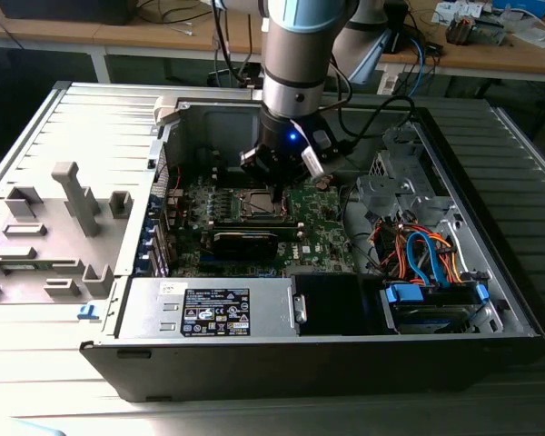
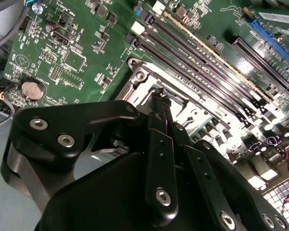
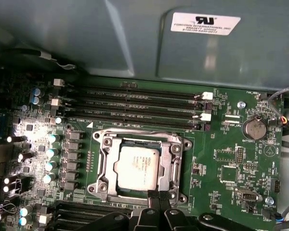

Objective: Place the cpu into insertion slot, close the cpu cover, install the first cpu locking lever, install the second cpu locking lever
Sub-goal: 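Install the second cpu locking lever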

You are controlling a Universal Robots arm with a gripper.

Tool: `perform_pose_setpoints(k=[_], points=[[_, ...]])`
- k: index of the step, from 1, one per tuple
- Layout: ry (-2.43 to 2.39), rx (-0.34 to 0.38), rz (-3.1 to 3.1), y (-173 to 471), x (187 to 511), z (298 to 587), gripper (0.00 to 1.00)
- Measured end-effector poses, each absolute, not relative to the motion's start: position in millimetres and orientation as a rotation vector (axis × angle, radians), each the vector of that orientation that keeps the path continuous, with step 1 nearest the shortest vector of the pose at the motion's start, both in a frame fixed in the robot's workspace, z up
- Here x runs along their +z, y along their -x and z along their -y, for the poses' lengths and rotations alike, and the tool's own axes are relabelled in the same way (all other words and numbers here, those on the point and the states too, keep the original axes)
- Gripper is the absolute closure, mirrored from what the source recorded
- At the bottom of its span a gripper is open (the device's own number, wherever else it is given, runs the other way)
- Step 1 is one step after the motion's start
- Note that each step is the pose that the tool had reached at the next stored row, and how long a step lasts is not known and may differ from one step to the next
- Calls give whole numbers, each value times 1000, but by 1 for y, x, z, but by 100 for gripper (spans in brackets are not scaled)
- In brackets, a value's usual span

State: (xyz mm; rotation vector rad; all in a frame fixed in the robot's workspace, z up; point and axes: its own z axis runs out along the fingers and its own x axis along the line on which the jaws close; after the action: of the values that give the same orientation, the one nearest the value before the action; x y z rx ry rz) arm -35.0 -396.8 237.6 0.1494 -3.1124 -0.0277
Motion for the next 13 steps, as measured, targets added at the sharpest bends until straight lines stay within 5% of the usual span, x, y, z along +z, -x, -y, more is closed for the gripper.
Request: perform_pose_setpoints(k=[13], points=[[-149,-28,3112,35,237,405,89]])
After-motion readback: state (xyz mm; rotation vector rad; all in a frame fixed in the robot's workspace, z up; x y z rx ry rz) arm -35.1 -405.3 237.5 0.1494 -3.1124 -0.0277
